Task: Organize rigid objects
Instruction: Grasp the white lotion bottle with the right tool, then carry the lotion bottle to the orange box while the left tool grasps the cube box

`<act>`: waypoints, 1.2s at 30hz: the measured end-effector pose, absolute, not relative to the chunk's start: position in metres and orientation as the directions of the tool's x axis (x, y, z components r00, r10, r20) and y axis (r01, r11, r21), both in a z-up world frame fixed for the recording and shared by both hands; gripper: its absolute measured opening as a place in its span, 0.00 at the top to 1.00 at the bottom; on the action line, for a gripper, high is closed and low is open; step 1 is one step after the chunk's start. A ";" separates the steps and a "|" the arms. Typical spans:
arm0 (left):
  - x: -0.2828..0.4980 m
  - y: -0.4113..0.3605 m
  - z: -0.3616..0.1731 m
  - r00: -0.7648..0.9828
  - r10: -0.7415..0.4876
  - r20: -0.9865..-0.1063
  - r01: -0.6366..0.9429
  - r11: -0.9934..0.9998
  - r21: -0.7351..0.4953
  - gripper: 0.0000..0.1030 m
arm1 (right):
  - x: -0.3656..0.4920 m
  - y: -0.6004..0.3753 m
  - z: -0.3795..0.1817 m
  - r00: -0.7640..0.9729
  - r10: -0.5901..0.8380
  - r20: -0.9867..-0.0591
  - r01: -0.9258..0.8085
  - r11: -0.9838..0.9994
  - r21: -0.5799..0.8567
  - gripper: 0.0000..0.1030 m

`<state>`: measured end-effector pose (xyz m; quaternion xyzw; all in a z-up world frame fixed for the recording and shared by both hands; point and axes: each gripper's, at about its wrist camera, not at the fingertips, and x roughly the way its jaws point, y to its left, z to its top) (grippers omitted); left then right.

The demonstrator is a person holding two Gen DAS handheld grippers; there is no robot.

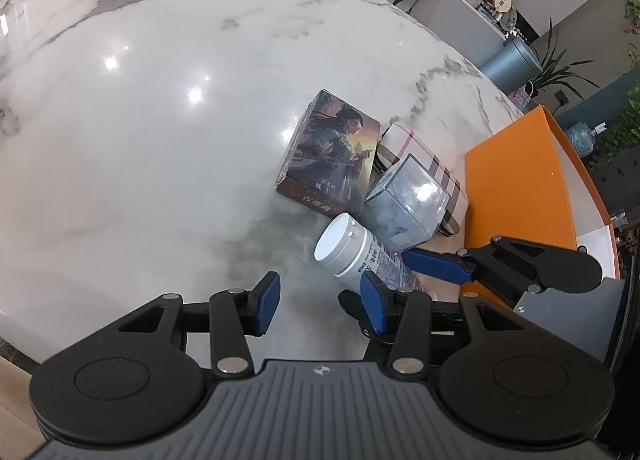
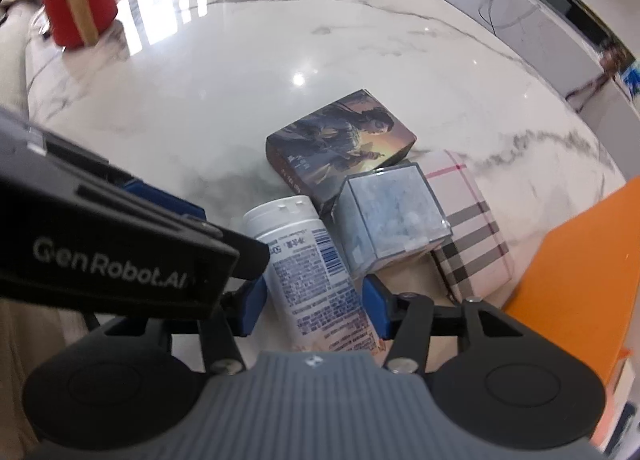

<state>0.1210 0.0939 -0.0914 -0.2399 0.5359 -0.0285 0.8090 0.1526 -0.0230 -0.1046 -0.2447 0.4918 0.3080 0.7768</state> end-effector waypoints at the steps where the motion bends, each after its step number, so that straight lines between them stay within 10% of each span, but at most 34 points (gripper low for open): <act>1: 0.121 0.094 -0.091 0.426 -0.305 -0.852 -0.212 0.882 -0.422 0.48 | 0.152 -0.022 -0.104 0.328 0.233 -0.916 -0.718 0.692 -0.081 0.51; 15: 0.116 0.104 -0.085 0.467 -0.307 -0.829 -0.242 0.858 -0.454 0.48 | 0.153 -0.033 -0.082 0.275 0.256 -0.927 -0.607 0.794 0.039 0.79; 36: 0.122 0.104 -0.098 0.418 -0.297 -0.858 -0.271 0.861 -0.430 0.53 | 0.161 -0.021 -0.096 0.296 0.279 -0.914 -0.633 0.774 0.031 0.74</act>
